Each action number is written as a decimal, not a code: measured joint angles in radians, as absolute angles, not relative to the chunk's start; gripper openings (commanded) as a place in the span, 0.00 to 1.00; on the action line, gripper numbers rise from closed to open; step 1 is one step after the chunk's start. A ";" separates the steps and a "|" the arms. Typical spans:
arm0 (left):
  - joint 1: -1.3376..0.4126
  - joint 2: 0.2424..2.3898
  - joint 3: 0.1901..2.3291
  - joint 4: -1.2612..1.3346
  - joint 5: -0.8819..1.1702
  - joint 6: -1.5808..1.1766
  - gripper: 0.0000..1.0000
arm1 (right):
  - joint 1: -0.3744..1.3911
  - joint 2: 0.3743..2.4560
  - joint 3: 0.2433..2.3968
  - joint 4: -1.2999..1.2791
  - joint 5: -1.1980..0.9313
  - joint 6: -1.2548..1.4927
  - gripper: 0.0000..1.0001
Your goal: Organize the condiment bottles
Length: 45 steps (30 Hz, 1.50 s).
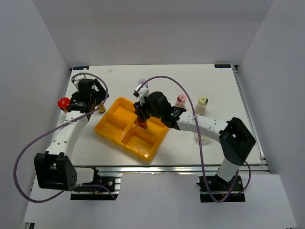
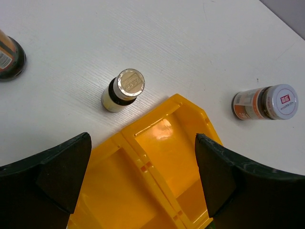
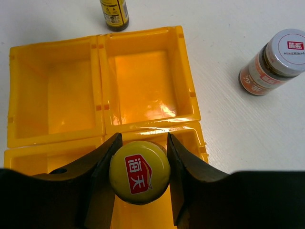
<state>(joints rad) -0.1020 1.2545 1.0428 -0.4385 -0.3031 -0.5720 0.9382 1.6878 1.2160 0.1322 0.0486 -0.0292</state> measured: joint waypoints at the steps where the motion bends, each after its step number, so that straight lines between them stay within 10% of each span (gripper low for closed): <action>1: -0.102 1.272 1.052 -0.438 -0.303 -0.568 0.98 | 0.938 1.695 1.216 0.142 0.046 -0.027 0.00; 8: -0.102 1.379 1.110 -0.441 -0.324 -0.554 0.95 | 0.938 1.730 1.216 0.192 0.038 0.001 0.24; 18: -0.102 1.478 1.168 -0.459 -0.342 -0.541 0.87 | 0.938 1.742 1.215 0.264 0.044 0.030 0.89; 34: -0.102 1.621 1.285 -0.496 -0.430 -0.518 0.80 | 0.938 1.563 1.136 0.292 0.124 0.072 0.89; 45: -0.101 1.691 1.308 -0.516 -0.442 -0.493 0.53 | 0.938 1.380 0.968 0.290 0.315 0.076 0.89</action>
